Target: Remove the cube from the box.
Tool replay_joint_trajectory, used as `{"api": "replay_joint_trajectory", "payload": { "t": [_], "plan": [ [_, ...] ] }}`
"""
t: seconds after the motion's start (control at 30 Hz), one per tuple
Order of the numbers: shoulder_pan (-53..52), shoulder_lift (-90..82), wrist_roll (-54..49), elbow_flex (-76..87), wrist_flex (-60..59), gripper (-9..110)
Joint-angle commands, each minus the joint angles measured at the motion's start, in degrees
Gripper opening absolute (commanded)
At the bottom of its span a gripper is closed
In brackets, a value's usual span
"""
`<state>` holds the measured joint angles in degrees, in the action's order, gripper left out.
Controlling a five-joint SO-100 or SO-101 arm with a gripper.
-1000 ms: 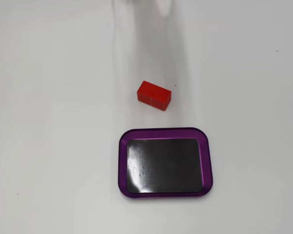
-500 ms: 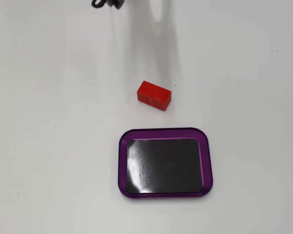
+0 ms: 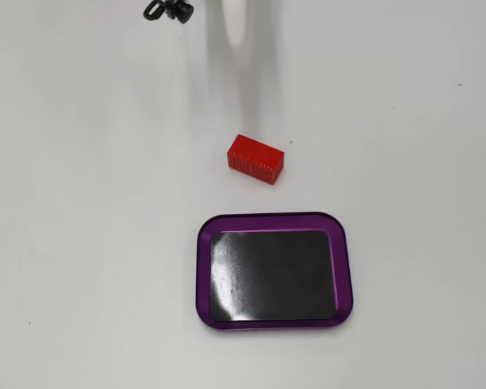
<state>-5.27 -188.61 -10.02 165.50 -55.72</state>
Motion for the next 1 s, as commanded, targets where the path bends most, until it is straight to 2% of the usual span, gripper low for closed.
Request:
{"api": "replay_joint_trajectory", "payload": {
  "t": [0.0,0.2,0.97],
  "plan": [
    [-0.62,-2.72,0.53,0.44,-0.26,-1],
    [-1.32,-2.64,5.71,0.62,-0.18,0],
    [-1.23,-2.72,5.8,0.79,0.53,0]
  ]
}}
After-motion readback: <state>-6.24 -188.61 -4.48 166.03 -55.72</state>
